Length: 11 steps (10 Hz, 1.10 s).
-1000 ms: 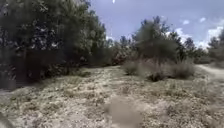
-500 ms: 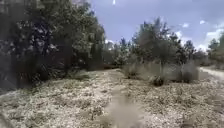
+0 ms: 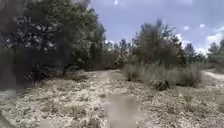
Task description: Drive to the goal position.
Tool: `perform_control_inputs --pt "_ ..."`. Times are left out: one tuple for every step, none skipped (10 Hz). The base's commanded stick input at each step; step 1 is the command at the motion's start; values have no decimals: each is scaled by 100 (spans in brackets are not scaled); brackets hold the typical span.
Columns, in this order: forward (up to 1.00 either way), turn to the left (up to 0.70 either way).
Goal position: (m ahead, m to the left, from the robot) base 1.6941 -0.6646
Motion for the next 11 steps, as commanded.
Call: perform_control_inputs --pt "50 1" --pt "50 1" --pt "50 1" --pt "50 51" --pt "50 50" --pt "50 5" --pt "50 1" --pt "50 1" --pt "50 1" --pt "50 1" --pt "50 1"
